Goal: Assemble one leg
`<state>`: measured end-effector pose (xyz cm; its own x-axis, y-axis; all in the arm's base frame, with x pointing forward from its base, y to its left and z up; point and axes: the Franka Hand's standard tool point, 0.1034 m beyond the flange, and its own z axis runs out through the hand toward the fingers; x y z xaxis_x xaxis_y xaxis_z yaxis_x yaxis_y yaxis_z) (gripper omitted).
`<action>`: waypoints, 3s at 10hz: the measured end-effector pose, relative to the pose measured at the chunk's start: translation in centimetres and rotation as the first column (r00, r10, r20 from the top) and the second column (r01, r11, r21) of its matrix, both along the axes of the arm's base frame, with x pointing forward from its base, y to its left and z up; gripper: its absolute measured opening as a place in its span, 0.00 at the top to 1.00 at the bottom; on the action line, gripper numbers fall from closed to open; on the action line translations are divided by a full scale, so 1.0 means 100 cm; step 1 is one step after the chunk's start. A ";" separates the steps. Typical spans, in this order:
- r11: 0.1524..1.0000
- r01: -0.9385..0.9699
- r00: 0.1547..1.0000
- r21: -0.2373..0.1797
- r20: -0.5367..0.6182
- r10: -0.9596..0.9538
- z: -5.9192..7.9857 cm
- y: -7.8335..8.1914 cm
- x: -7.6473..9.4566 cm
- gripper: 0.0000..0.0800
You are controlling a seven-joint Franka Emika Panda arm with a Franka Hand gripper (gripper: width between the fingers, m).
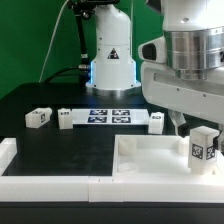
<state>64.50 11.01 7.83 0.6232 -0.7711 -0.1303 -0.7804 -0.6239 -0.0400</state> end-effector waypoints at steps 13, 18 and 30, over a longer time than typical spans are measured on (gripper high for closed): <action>0.285 -0.957 0.278 -0.050 0.117 0.953 -0.002 0.005 -0.003 0.19; 0.336 -0.941 0.329 -0.047 0.113 0.937 -0.002 0.004 -0.002 0.64; 0.999 0.026 1.000 -0.020 -0.011 -0.027 -0.002 0.006 -0.002 0.63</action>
Offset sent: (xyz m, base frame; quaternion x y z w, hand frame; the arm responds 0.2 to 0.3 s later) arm 0.0017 0.0072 -0.0002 -0.0061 -0.0007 -0.3356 0.9420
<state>64.26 11.58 7.58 0.6011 -0.7899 -0.1212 -0.7971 -0.6036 -0.0190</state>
